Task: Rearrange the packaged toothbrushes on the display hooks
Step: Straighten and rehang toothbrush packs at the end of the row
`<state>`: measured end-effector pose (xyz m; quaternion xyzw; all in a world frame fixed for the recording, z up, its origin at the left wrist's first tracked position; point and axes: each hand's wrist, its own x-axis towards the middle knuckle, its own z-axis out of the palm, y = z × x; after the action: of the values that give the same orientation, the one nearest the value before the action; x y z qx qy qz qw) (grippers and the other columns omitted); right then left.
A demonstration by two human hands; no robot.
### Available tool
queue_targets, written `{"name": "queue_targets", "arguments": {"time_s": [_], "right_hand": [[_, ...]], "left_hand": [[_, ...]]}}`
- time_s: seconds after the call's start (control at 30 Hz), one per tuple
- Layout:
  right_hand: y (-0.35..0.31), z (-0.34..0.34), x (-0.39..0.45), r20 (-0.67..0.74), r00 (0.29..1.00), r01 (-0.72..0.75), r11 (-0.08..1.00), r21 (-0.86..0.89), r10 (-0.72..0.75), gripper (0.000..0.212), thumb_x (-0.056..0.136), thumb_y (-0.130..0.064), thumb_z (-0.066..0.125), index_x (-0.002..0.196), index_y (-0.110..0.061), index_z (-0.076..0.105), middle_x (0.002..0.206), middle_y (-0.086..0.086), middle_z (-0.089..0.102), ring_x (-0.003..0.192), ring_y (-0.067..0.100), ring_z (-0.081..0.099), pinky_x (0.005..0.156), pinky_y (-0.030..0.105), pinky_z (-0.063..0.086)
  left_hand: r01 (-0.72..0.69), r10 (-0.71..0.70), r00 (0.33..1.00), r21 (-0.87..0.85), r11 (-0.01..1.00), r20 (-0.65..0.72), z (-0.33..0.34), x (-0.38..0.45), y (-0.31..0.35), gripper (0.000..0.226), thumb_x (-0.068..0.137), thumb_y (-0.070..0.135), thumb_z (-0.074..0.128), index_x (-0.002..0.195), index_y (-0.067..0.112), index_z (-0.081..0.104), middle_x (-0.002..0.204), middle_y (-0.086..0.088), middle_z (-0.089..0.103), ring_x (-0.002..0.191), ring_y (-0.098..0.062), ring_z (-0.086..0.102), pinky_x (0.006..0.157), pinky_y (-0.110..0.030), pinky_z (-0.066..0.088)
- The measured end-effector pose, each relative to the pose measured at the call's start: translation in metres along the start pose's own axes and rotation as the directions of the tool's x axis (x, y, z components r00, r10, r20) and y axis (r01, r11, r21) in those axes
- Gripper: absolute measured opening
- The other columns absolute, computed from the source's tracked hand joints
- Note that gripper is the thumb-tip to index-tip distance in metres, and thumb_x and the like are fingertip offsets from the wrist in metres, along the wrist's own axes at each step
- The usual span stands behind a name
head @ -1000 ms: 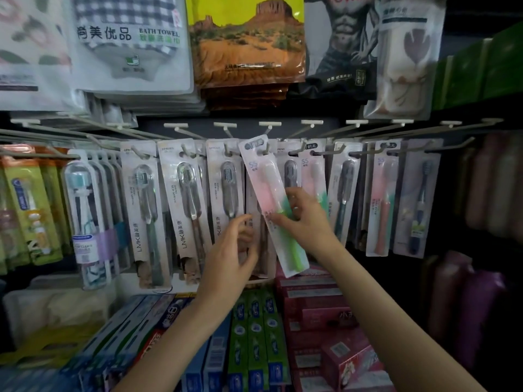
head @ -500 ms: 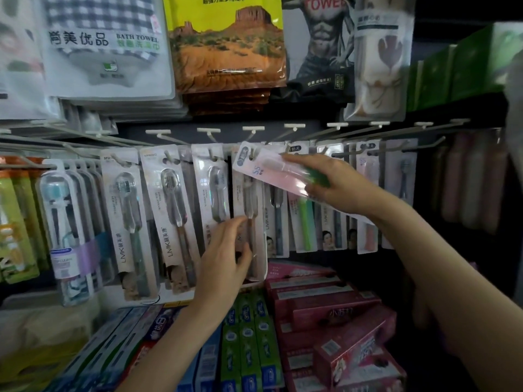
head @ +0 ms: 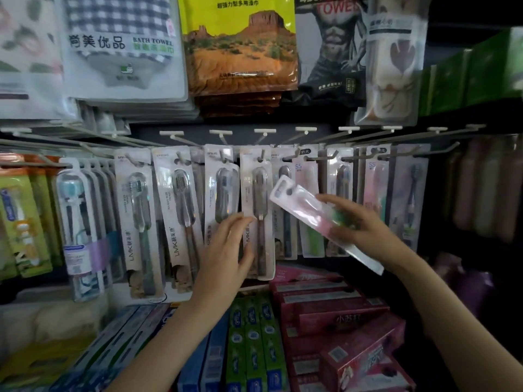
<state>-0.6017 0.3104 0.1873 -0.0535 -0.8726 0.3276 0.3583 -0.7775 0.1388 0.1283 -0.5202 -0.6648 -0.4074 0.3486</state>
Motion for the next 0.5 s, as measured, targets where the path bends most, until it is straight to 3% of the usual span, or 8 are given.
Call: {"name": "queue_targets", "arguments": {"time_s": [0.03,0.13,0.2,0.23,0.27,0.37,0.43,0.5], "right_hand": [[0.013,0.003,-0.008,-0.041,0.998,-0.046,0.997,0.061,0.048,0.062,0.084,0.009,0.054,0.117,-0.043,0.046,0.116,-0.014,0.048,0.097,0.007,0.052,0.074,0.017,0.046],[0.042,0.007,-0.011,-0.211,0.972,-0.107,0.994,-0.019,0.1,0.059,0.086,0.001,0.058,0.122,-0.042,0.04,0.125,-0.006,0.047,0.111,0.019,0.052,0.085,0.031,0.044],[0.042,0.008,-0.001,-0.227,0.973,-0.073,0.993,-0.088,0.051,0.061,0.088,-0.004,0.057,0.13,-0.042,0.036,0.128,-0.004,0.049,0.089,0.002,0.057,0.075,0.023,0.047],[0.038,0.008,0.005,-0.239,0.971,-0.058,0.991,-0.118,0.028,0.061,0.089,-0.005,0.057,0.135,-0.039,0.035,0.129,-0.003,0.05,0.071,-0.005,0.054,0.067,0.018,0.046],[0.033,0.008,0.013,-0.266,0.964,-0.051,0.989,-0.141,0.012,0.061,0.089,-0.005,0.056,0.138,-0.035,0.034,0.133,-0.002,0.049,0.066,-0.006,0.051,0.067,0.018,0.048],[0.022,0.011,0.03,-0.372,0.928,-0.105,0.979,-0.175,0.033,0.061,0.09,-0.004,0.055,0.142,-0.026,0.033,0.143,0.002,0.042,0.097,0.017,0.053,0.095,0.039,0.045],[0.023,0.015,0.036,-0.435,0.895,-0.158,0.982,-0.107,0.097,0.059,0.09,-0.006,0.054,0.142,-0.024,0.033,0.142,0.004,0.042,0.111,0.021,0.049,0.101,0.038,0.039],[0.027,0.022,0.039,-0.454,0.881,-0.161,0.987,-0.016,0.136,0.057,0.091,-0.008,0.055,0.142,-0.022,0.035,0.142,0.006,0.041,0.127,0.022,0.042,0.106,0.033,0.034]], "left_hand": [[-0.012,0.011,1.0,0.025,1.0,0.029,0.0,-0.001,-0.001,0.048,0.085,0.005,0.059,0.13,0.02,0.049,0.137,-0.002,0.041,0.114,-0.003,0.04,0.094,-0.028,0.038],[-0.021,0.012,0.995,0.087,0.996,0.103,0.004,-0.003,0.0,0.058,0.084,0.007,0.061,0.134,0.03,0.044,0.145,-0.003,0.031,0.122,-0.021,0.045,0.095,-0.039,0.046],[-0.025,0.016,0.995,0.089,0.996,0.101,0.005,-0.003,0.003,0.061,0.082,0.005,0.063,0.134,0.032,0.044,0.148,-0.004,0.026,0.128,-0.027,0.041,0.096,-0.044,0.046],[-0.032,0.024,0.996,0.09,0.995,0.088,0.006,-0.003,0.004,0.062,0.081,0.004,0.064,0.133,0.031,0.046,0.148,-0.005,0.026,0.129,-0.027,0.039,0.098,-0.042,0.043],[-0.041,0.034,0.997,0.094,0.995,0.073,0.007,-0.003,0.005,0.061,0.08,0.003,0.066,0.132,0.03,0.048,0.148,-0.007,0.027,0.128,-0.025,0.039,0.098,-0.036,0.041],[-0.045,0.04,0.996,0.067,0.997,0.075,0.007,-0.001,0.007,0.059,0.081,0.002,0.065,0.131,0.027,0.049,0.149,-0.007,0.025,0.118,-0.009,0.035,0.084,-0.02,0.04],[-0.045,0.042,0.996,0.039,0.998,0.083,0.008,0.001,0.005,0.056,0.083,0.002,0.062,0.132,0.026,0.049,0.149,-0.004,0.022,0.116,-0.008,0.035,0.081,-0.017,0.04],[-0.034,0.031,0.997,0.03,0.999,0.076,0.008,0.001,0.004,0.052,0.083,0.003,0.061,0.129,0.025,0.051,0.145,-0.004,0.025,0.103,-0.007,0.045,0.077,-0.016,0.04]]}}
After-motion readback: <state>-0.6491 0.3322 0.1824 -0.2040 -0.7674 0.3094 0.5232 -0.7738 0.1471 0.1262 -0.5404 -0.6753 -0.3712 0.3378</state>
